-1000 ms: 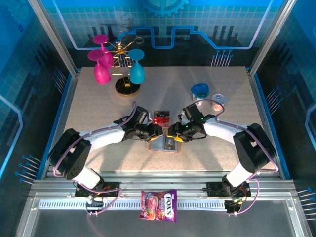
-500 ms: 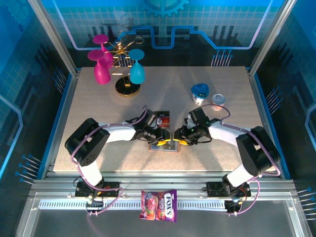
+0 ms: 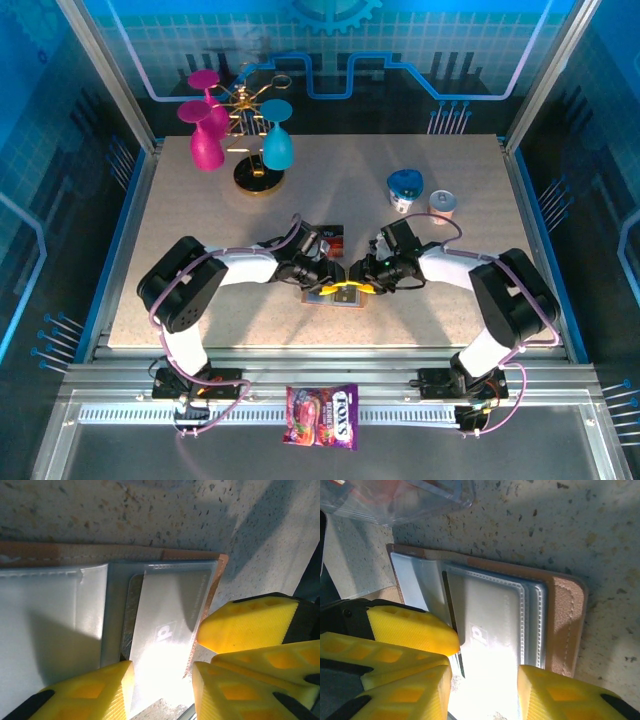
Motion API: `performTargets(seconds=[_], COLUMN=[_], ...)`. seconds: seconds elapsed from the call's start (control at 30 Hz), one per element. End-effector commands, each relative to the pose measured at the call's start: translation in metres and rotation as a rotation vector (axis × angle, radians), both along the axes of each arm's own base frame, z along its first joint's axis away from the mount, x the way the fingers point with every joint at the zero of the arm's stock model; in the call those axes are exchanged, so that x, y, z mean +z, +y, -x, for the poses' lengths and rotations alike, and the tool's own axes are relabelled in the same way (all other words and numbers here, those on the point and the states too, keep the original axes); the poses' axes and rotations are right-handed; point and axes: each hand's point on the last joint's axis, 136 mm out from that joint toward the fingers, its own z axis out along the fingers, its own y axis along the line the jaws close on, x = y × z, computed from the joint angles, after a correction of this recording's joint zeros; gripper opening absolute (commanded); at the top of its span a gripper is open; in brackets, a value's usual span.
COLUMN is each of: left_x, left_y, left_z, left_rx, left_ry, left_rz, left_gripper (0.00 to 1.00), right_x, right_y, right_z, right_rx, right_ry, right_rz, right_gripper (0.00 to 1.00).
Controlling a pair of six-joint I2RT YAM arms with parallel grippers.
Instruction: Take the credit cards out of the card holder
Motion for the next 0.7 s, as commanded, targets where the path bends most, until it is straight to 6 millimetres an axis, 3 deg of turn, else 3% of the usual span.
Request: performTargets(seconds=[0.0, 0.27, 0.67], left_x=[-0.001, -0.004, -0.003], left_y=[-0.004, 0.003, 0.017], left_z=[0.003, 0.004, 0.004], left_rx=[-0.03, -0.026, -0.034], left_ry=[0.015, 0.014, -0.008], left_rz=[-0.004, -0.045, -0.15], left_gripper=[0.37, 0.37, 0.37], right_x=[-0.007, -0.02, -0.018], right_y=[0.002, -0.004, -0.004], right_z=[0.002, 0.006, 0.004], right_rx=[-0.003, -0.005, 0.003], right_ry=[0.029, 0.053, 0.05], right_rz=[-0.03, 0.014, 0.023], right_gripper=[0.41, 0.41, 0.43])
